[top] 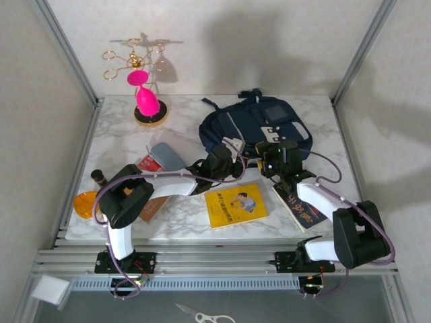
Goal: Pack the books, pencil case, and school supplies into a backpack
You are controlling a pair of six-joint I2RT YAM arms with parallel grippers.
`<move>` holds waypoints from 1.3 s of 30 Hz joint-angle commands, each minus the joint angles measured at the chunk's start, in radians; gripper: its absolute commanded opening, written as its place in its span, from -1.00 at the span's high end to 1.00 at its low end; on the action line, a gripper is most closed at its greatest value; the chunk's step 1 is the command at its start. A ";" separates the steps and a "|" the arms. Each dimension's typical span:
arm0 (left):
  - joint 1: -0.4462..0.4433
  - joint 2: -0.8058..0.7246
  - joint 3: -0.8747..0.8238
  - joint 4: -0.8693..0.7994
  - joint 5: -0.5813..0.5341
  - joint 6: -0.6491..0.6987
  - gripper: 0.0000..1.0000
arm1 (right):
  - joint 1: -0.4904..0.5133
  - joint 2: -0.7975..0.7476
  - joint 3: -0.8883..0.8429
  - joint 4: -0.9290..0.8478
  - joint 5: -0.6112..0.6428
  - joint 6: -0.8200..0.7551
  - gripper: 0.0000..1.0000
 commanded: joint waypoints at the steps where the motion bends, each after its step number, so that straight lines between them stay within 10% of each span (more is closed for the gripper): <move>1: -0.003 -0.030 0.019 0.039 0.007 0.014 1.00 | -0.002 0.053 0.044 0.059 0.061 0.008 0.00; 9: 0.000 -0.084 0.008 -0.115 0.004 0.029 1.00 | -0.077 0.060 0.087 -0.013 0.004 -0.216 0.71; 21: 0.010 -0.137 -0.012 -0.272 0.042 0.062 1.00 | -0.342 -0.001 0.216 -0.290 -0.300 -0.666 0.79; 30: 0.008 -0.101 0.017 -0.122 0.109 0.015 1.00 | -0.273 -0.054 0.160 -0.321 -0.304 -0.510 -0.54; 39: 0.009 -0.100 0.013 -0.153 0.096 0.034 1.00 | -0.031 -0.117 -0.020 -0.161 -0.110 -0.105 -0.81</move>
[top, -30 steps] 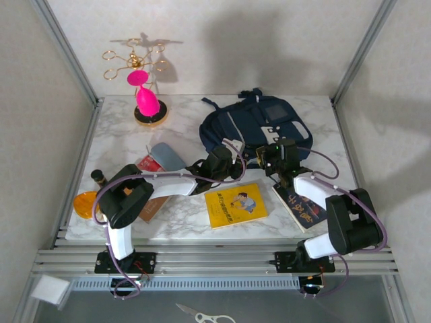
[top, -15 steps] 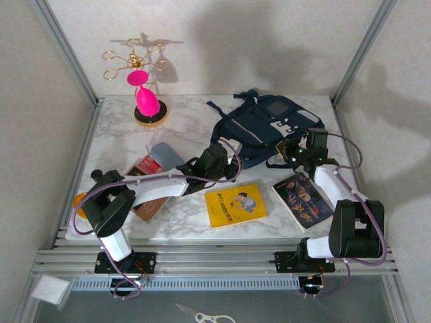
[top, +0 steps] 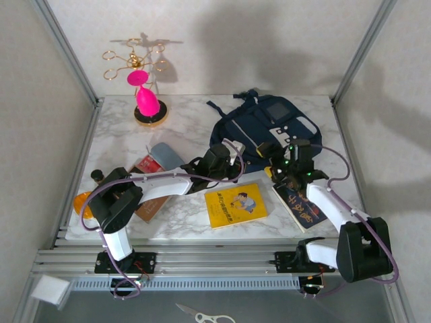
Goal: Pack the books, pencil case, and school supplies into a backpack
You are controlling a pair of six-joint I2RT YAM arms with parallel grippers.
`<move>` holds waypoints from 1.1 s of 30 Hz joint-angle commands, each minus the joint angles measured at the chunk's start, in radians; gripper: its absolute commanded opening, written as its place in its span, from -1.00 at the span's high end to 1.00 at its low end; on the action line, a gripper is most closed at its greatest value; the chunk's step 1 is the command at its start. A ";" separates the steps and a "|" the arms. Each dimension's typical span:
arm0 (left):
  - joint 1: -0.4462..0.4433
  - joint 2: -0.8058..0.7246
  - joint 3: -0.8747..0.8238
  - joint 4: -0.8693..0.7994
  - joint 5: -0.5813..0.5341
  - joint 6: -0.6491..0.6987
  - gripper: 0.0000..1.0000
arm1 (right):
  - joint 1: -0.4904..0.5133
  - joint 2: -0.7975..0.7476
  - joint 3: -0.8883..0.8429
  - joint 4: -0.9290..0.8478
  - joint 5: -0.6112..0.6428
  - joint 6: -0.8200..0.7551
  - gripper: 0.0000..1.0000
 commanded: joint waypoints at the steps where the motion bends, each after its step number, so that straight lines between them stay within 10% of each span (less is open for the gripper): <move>1: 0.007 -0.017 0.007 0.032 0.018 -0.003 1.00 | 0.061 0.037 -0.037 0.131 0.109 0.208 -0.81; 10: 0.009 -0.028 -0.026 0.046 0.008 -0.008 1.00 | 0.090 0.255 0.065 0.261 0.211 0.308 -0.48; 20: 0.041 -0.081 -0.086 0.024 -0.084 -0.021 1.00 | 0.112 0.417 0.245 0.206 0.143 0.068 0.75; 33: 0.073 -0.318 -0.251 -0.080 -0.123 -0.075 1.00 | 0.141 0.362 0.394 -0.057 0.040 -0.366 0.95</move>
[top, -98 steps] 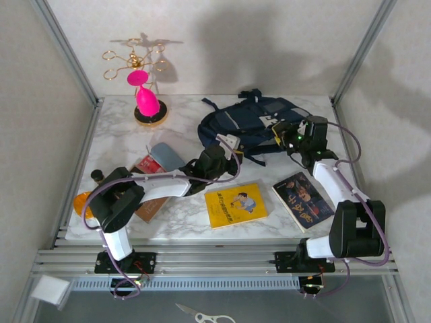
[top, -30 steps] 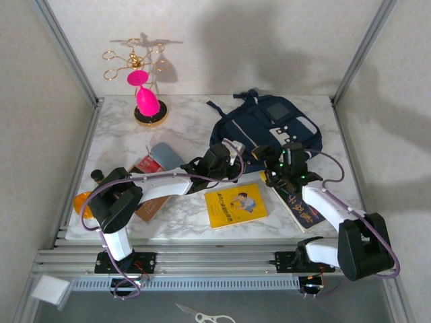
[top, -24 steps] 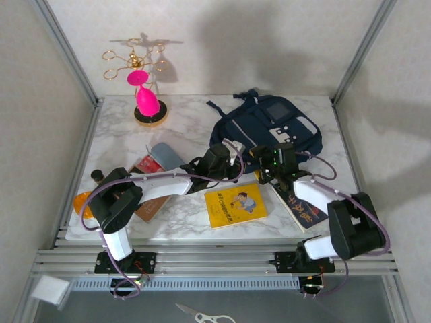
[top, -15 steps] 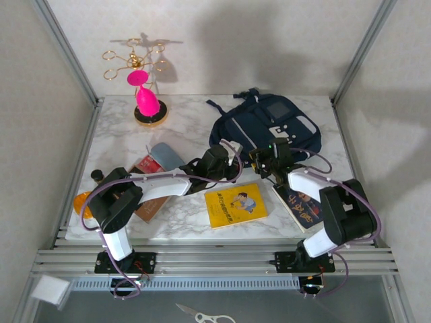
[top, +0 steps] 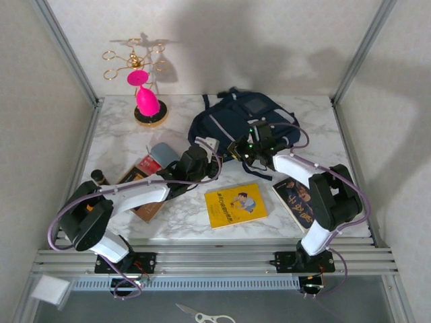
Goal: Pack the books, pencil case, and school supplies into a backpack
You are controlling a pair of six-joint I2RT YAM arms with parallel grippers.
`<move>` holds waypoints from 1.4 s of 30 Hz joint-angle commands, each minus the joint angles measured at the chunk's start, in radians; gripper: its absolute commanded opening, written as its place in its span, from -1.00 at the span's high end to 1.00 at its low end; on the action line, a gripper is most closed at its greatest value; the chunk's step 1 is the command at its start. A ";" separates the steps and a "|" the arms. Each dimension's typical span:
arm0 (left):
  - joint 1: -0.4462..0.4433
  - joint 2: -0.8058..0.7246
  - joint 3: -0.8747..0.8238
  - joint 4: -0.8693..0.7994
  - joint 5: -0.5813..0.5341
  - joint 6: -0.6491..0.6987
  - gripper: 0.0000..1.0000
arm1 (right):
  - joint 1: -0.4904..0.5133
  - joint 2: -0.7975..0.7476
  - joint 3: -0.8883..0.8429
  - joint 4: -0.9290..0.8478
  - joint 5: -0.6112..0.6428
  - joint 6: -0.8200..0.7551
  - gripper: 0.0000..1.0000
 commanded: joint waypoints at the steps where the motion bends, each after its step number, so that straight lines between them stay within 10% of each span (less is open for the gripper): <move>1: -0.008 -0.055 -0.034 -0.064 0.054 -0.048 1.00 | -0.091 -0.125 -0.034 -0.021 -0.008 -0.206 0.93; 16: -0.069 0.074 0.008 0.009 0.083 -0.053 1.00 | -0.438 -0.255 -0.071 -0.230 -0.195 -0.423 0.63; 25: -0.076 0.129 0.038 0.130 0.122 -0.104 1.00 | -0.380 -0.356 -0.214 -0.189 -0.102 -0.204 -0.70; 28: -0.077 0.122 0.024 0.160 0.132 -0.102 1.00 | -0.315 -0.408 -0.279 -0.166 -0.107 -0.089 -0.83; 42: -0.078 0.113 0.042 0.124 0.131 -0.070 1.00 | -0.081 -0.273 -0.335 0.176 0.161 0.420 -0.63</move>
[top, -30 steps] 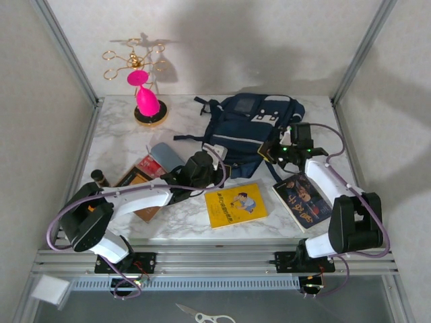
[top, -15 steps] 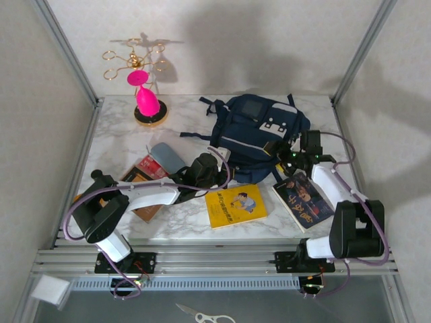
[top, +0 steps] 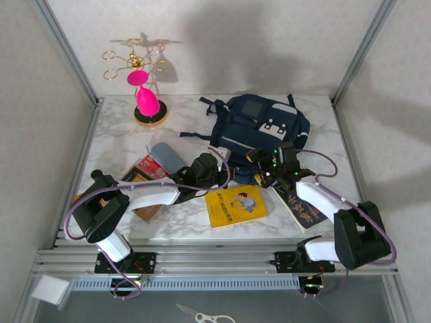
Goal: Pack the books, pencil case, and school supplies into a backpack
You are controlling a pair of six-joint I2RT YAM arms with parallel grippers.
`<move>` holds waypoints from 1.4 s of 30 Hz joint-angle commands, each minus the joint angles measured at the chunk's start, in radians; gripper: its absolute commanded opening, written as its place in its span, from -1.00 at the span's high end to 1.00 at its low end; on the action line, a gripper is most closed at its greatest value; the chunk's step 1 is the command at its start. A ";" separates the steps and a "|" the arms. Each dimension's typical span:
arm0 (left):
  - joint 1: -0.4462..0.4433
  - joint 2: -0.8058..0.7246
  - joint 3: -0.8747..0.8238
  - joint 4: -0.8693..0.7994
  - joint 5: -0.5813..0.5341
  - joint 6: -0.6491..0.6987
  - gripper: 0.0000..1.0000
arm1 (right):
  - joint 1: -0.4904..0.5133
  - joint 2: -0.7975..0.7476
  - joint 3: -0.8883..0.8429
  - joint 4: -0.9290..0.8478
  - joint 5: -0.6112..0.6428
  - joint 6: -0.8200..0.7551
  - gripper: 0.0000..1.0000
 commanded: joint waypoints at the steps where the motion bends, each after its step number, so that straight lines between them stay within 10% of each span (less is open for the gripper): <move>1: -0.008 -0.016 0.034 0.019 0.021 0.015 1.00 | 0.023 0.071 0.057 0.116 0.121 0.133 -0.58; 10: -0.007 -0.042 0.029 -0.058 -0.066 0.036 1.00 | 0.058 0.241 0.241 0.072 0.151 -0.026 0.55; 17: 0.010 -0.116 0.004 -0.134 -0.165 0.027 1.00 | 0.094 0.324 0.388 -0.010 0.093 -0.211 1.00; 42: 0.045 -0.074 0.015 -0.072 -0.055 0.028 1.00 | -0.351 0.036 0.359 -0.403 -0.228 -0.762 0.83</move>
